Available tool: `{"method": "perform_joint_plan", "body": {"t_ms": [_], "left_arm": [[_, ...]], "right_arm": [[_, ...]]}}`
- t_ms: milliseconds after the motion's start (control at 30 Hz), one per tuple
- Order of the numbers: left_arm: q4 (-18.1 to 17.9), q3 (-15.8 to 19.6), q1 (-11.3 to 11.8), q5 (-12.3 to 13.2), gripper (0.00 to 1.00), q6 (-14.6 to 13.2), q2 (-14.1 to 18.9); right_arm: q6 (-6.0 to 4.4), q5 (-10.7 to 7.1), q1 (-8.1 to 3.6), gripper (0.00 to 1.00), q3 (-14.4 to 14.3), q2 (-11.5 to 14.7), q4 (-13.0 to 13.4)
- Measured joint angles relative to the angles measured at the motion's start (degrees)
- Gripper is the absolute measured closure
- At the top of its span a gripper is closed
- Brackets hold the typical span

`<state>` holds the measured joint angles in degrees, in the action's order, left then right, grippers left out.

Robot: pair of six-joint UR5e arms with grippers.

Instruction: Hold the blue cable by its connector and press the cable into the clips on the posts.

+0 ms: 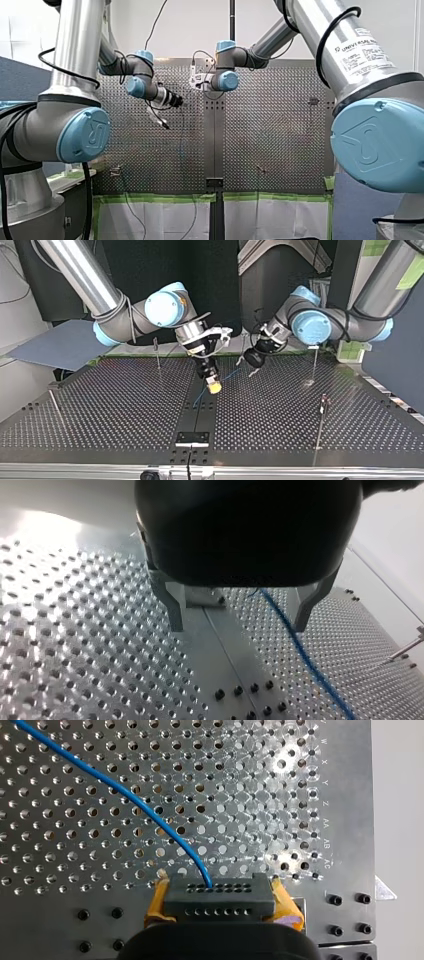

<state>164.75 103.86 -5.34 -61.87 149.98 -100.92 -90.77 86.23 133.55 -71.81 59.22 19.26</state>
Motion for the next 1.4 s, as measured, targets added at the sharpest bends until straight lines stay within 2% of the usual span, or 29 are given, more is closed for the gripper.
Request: {"method": "perform_joint_plan", "body": {"t_ms": [300, 567, 933, 967, 1000, 1033, 1067, 1100, 1133, 1167, 1200, 1233, 1400], "left_arm": [[-0.02, -3.83, -0.43, -0.07, 0.0, 4.92, -1.38], [0.38, -6.3, -2.29, 0.5, 0.0, 8.91, -4.92], [-0.57, -7.33, -3.33, 1.03, 0.0, 13.54, -5.97], [-0.59, -7.32, -3.35, 1.0, 0.1, 13.51, -5.97], [-0.59, -7.31, -3.36, 0.95, 0.1, 13.39, -5.97], [-0.6, -7.31, -3.36, 0.86, 0.31, 13.16, -5.97], [-0.61, -7.31, -3.36, 0.71, 0.38, 12.72, -5.97], [-0.6, -7.3, -3.36, 0.6, 0.38, 12.3, -5.97], [-0.55, -7.29, -3.37, 0.48, 0.6, 11.88, -5.98], [-0.48, -7.27, -3.37, 0.27, 0.9, 11.34, -5.98], [-0.43, -7.25, -3.37, 0.11, 0.9, 10.95, -5.98], [-0.39, -7.23, -3.38, -0.03, 1.0, 10.57, -5.98], [0.02, -7.22, -3.53, -1.27, 1.0, 8.17, -5.98]], "right_arm": [[-0.03, 0.0, 0.13, 1.0, 0.02, 0.0, 0.09], [0.01, -0.08, 0.36, 1.0, 0.02, 0.0, 0.08], [0.03, -0.17, 0.57, 1.0, 0.0, 0.03, -0.06], [0.03, -0.17, 0.58, 1.0, 0.0, 0.04, -0.08], [0.04, -0.17, 0.59, 1.0, 0.0, 0.04, -0.11], [0.04, -0.18, 0.6, 1.0, -0.01, 0.05, -0.12], [0.04, -0.2, 0.6, 1.0, -0.01, 0.05, -0.14], [0.04, -0.2, 0.6, 1.0, -0.02, 0.05, -0.15], [0.04, -0.22, 0.6, 1.0, -0.03, 0.04, -0.16], [0.04, -0.21, 0.61, 1.0, -0.02, 0.05, -0.19], [0.04, -0.22, 0.63, 1.0, -0.02, 0.05, -0.21], [0.05, -0.23, 0.65, 1.0, -0.02, 0.05, -0.23], [0.04, -0.25, 0.7, 1.0, -0.03, 0.03, -0.26]]}}
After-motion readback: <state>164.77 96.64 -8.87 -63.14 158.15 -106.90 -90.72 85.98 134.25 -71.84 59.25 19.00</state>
